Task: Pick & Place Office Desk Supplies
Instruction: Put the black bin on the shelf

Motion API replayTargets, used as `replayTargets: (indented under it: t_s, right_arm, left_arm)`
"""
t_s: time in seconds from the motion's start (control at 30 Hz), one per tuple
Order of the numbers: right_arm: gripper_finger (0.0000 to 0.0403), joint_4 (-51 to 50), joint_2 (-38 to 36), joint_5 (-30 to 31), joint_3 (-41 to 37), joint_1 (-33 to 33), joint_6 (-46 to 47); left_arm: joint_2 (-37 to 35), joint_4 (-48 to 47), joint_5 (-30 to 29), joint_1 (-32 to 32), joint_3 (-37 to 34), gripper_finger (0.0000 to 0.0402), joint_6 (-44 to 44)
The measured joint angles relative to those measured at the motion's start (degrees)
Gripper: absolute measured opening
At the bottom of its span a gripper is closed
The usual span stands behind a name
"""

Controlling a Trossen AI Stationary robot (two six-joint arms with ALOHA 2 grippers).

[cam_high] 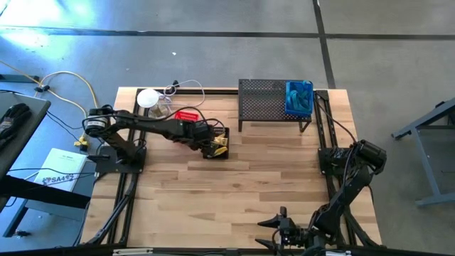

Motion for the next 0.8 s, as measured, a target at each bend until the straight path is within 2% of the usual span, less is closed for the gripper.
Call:
replayTargets:
  t_s: [0.37,0.67,0.8]
  right_arm:
    - [0.0251,-0.02,-0.02,0.0,0.0,0.0,-0.18]
    - [0.0251,-0.02,-0.04,0.0,0.0,0.0,-0.09]
    - [0.0251,0.0,-0.05,-0.16,0.0,0.0,0.3]
  left_arm:
    - [-0.08,1.28,0.41,-0.15,0.0,0.0013,1.53]
    - [-3.45,4.08,1.23,-2.27,0.62,0.0009,2.39]
    - [-6.41,4.53,4.16,-2.38,0.83,0.0008,1.41]
